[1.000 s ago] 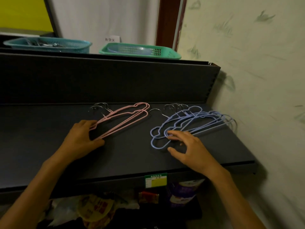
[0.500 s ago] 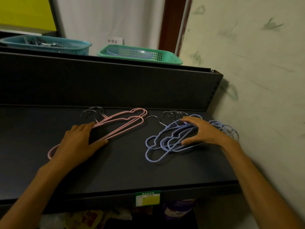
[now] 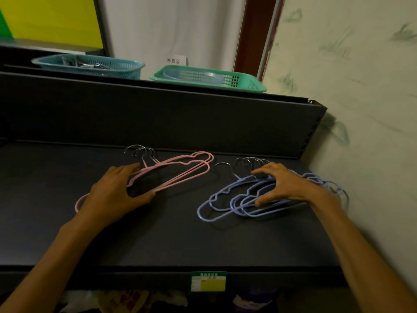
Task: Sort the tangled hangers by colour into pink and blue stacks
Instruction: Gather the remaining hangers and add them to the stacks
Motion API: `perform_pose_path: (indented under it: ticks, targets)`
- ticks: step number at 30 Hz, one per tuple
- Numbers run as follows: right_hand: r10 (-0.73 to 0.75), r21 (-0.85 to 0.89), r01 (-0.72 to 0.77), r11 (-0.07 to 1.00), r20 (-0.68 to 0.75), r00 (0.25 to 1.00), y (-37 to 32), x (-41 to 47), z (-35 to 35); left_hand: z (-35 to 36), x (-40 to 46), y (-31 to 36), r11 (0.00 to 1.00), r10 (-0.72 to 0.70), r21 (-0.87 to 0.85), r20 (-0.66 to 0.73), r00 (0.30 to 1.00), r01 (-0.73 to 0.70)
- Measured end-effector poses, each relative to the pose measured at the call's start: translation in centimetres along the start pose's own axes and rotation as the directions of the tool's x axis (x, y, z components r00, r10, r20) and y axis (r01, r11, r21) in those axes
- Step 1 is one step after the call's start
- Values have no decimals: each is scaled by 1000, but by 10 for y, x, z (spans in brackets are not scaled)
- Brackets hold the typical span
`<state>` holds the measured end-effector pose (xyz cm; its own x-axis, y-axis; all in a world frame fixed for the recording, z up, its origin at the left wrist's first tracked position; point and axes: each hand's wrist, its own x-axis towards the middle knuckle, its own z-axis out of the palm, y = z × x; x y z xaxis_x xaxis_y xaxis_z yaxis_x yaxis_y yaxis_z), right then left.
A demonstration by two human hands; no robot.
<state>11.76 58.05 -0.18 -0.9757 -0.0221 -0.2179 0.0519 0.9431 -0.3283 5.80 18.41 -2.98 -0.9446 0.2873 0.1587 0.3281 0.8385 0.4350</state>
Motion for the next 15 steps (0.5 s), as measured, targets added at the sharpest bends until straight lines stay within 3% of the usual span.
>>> perform_pose_path:
  ticks: [6, 15]
  targets:
    - [-9, 37, 17, 999, -201, 980, -5, -10, 12, -8, -9, 4, 1000, 10, 17, -63, 998, -9]
    - [-38, -120, -15, 993, -430, 902, -25, -34, 35, -18, -32, -11, 997, 35, 72, -131, 991, -26]
